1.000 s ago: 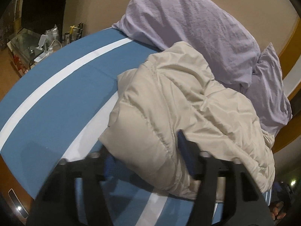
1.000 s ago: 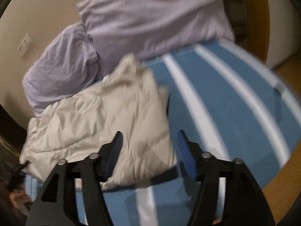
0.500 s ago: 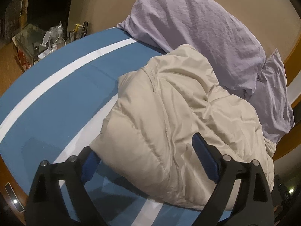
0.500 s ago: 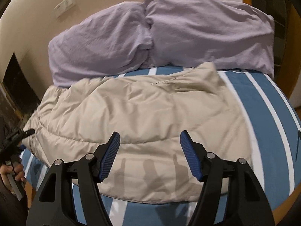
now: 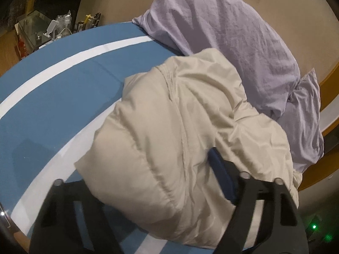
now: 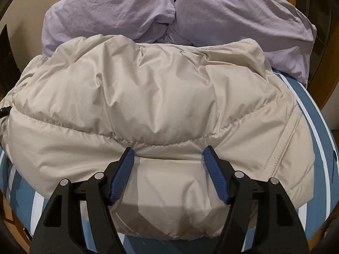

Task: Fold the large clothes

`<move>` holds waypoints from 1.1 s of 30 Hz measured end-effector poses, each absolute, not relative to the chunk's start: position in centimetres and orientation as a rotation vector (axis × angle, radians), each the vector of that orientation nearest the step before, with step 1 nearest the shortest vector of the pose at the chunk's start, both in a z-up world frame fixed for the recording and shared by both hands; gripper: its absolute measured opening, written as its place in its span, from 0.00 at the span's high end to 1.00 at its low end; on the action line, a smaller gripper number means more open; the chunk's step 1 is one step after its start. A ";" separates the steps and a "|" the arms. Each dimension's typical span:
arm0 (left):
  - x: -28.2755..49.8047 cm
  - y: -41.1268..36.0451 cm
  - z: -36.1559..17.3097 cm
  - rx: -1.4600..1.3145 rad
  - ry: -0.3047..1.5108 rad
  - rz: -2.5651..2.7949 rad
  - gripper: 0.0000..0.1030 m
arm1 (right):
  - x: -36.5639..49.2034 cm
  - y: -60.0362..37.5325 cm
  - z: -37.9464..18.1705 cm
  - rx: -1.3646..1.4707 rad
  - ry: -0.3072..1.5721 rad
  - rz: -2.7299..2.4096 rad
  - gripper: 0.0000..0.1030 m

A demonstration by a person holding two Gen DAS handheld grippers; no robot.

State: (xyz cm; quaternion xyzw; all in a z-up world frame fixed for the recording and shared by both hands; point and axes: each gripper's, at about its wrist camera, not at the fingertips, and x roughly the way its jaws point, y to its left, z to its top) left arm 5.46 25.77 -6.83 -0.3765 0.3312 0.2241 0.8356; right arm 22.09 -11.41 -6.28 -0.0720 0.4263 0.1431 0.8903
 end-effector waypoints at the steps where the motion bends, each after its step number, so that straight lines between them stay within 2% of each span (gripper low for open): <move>1: 5.4 25.8 -6.7 -0.801 0.691 0.479 0.38 | 22.0 -11.5 -6.3 -0.152 0.885 0.299 0.32; 3: 5.3 25.9 -6.3 -0.811 0.669 0.477 0.53 | 21.9 -11.6 -6.4 -0.153 0.886 0.303 0.32; 5: 5.2 25.9 -5.7 -0.823 0.637 0.455 0.61 | 21.8 -11.5 -6.5 -0.156 0.885 0.305 0.32; 9: 5.4 25.3 -4.0 -0.809 0.603 0.427 0.68 | 22.1 -11.1 -6.6 -0.169 0.882 0.298 0.31; 18: 7.4 20.7 3.0 -0.715 0.480 0.276 0.74 | 22.0 -11.1 -7.1 -0.188 0.862 0.309 0.31; 25: 11.1 12.4 8.7 -0.579 0.429 0.094 0.75 | 22.3 -12.0 -7.3 -0.148 0.860 0.355 0.30; 33: 16.6 2.5 10.4 -0.432 0.480 -0.024 0.75 | 22.6 -16.1 -5.3 0.012 0.846 0.426 0.31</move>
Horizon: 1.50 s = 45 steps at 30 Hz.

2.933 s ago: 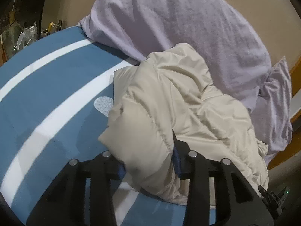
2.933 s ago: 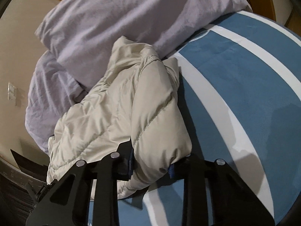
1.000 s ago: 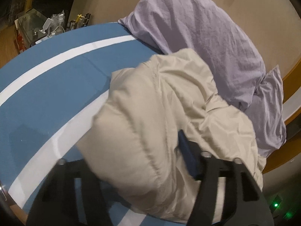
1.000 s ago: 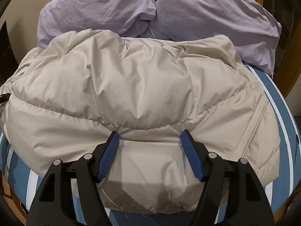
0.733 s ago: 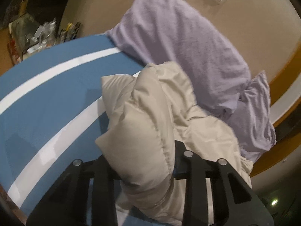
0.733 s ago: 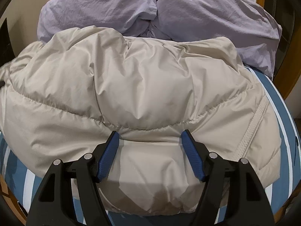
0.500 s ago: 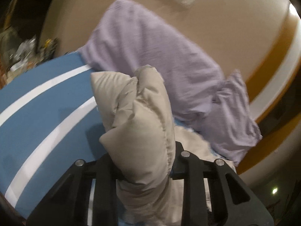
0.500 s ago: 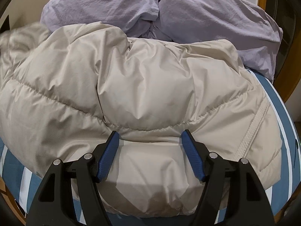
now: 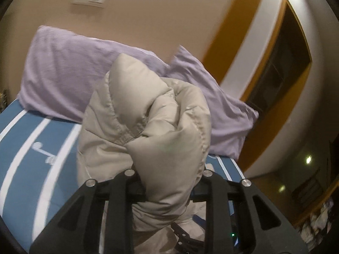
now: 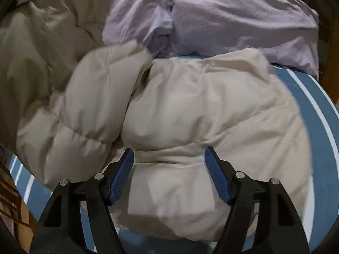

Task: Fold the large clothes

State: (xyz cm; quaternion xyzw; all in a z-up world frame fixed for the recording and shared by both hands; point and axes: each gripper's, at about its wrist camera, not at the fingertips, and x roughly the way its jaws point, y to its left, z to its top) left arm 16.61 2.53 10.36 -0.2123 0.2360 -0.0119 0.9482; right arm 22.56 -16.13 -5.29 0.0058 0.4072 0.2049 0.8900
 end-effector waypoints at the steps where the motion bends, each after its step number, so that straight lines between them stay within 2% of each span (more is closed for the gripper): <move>1: 17.1 1.4 10.3 -0.415 0.491 -0.035 0.75 | 22.5 -17.1 -4.8 0.027 0.830 0.420 0.31; 8: 20.6 -5.9 8.9 -0.319 0.570 -0.113 0.75 | 22.1 -23.7 -2.7 0.071 0.737 0.298 0.31; 16: 23.3 -14.7 5.4 -0.182 0.676 -0.163 0.75 | 21.8 -30.5 -3.7 0.150 0.734 0.176 0.31; 28: 25.6 -21.6 1.8 -0.029 0.767 -0.173 0.74 | 20.6 -35.6 -5.5 0.240 0.752 0.102 0.31; 36: 22.2 -20.8 4.7 -0.028 0.715 -0.246 0.39 | 19.6 -36.3 -4.6 0.252 0.724 0.105 0.31; 39: 20.4 -19.2 6.5 -0.024 0.659 -0.238 0.31 | 19.0 -36.2 -3.7 0.246 0.703 0.115 0.31; 45: 19.4 -12.9 8.8 -0.039 0.605 -0.085 0.30 | 18.4 -35.8 -2.3 0.247 0.680 0.155 0.31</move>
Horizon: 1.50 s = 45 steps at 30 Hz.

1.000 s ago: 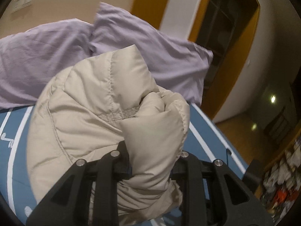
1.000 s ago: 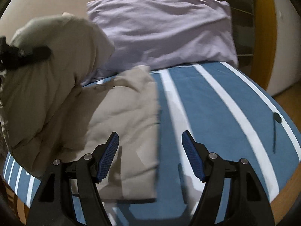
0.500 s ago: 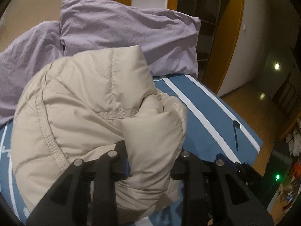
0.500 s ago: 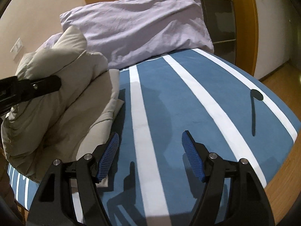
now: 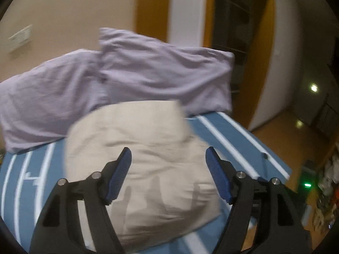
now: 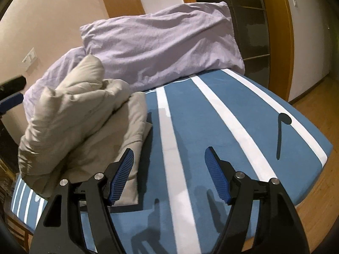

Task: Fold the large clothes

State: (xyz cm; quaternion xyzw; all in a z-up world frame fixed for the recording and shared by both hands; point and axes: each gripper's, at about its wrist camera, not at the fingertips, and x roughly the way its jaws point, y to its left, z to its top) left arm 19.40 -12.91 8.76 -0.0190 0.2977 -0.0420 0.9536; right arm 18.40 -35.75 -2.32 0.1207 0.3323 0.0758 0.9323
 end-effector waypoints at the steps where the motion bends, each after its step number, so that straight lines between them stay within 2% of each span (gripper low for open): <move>1: 19.6 -12.0 8.7 -0.044 0.607 -0.064 0.30 | 18.4 -35.6 -2.2 0.247 0.680 0.161 0.31; 10: 23.3 -3.2 6.1 -0.124 0.669 0.141 0.30 | 18.7 -34.1 -1.2 0.208 0.678 0.188 0.31; 14: 24.5 -1.5 3.7 -0.212 0.715 0.135 0.27 | 18.8 -34.4 -0.9 0.202 0.680 0.169 0.31; 23: 23.1 -6.4 0.8 -0.113 0.681 0.026 0.31 | 18.6 -34.7 2.2 0.212 0.626 0.184 0.33; 25: 22.9 -7.2 0.5 -0.099 0.677 0.011 0.32 | 18.7 -34.2 2.7 0.212 0.621 0.209 0.36; 29: 22.5 -8.3 0.0 -0.073 0.663 -0.004 0.32 | 19.1 -31.8 3.2 0.189 0.622 0.278 0.49; 33: 22.4 -8.4 -0.3 -0.073 0.655 -0.018 0.32 | 19.9 -29.0 2.6 0.137 0.642 0.312 0.54; 40: 22.2 -8.5 -0.4 -0.059 0.644 -0.029 0.32 | 21.7 -27.7 -0.7 0.105 0.726 0.274 0.54; 45: 22.1 -9.4 -0.4 -0.029 0.638 -0.032 0.25 | 22.4 -28.1 -2.8 0.131 0.752 0.279 0.54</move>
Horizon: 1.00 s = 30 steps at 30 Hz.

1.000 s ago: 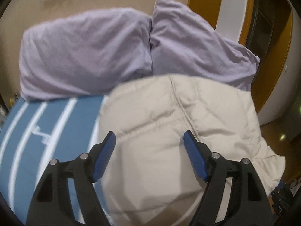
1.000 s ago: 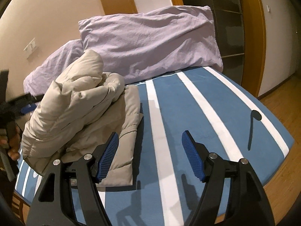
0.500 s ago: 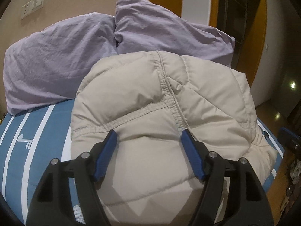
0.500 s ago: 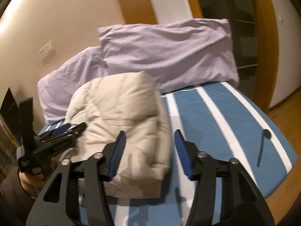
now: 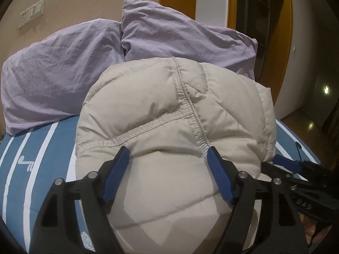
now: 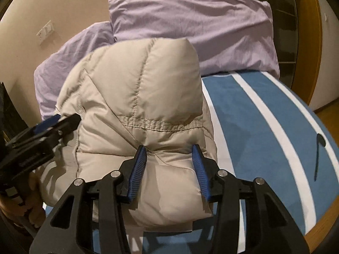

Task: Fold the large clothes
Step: 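Press the folded jacket flat with both grippers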

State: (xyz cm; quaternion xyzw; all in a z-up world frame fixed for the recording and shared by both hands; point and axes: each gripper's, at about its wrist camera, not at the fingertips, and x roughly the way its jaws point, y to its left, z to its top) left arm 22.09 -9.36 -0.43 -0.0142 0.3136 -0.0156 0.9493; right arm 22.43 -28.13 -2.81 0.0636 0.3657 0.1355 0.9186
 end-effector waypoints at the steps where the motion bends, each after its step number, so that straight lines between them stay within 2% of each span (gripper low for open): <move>1: 22.1 -9.6 -0.4 -0.022 0.636 -0.032 0.24 | 22.5 -28.1 -3.1 0.131 0.752 0.279 0.54; 3: 22.0 -10.0 -0.3 -0.013 0.636 -0.037 0.21 | 22.6 -28.3 -3.8 0.139 0.755 0.286 0.54; 12: 22.0 -9.5 2.3 -0.047 0.611 -0.030 0.21 | 23.3 -29.2 -5.3 0.205 0.781 0.313 0.54; 19: 25.0 -7.2 4.7 -0.034 0.583 0.093 0.19 | 23.3 -29.1 -5.5 0.202 0.783 0.314 0.54; 22: 26.8 -6.3 4.1 -0.027 0.609 0.155 0.18 | 23.3 -29.1 -5.5 0.203 0.783 0.315 0.54; 25: 28.1 -5.6 1.9 -0.041 0.651 0.183 0.11 | 23.3 -29.0 -5.6 0.204 0.783 0.316 0.54; 30: 28.7 -5.5 -0.7 -0.014 0.654 0.215 0.11 | 23.1 -28.7 -3.7 0.149 0.764 0.298 0.51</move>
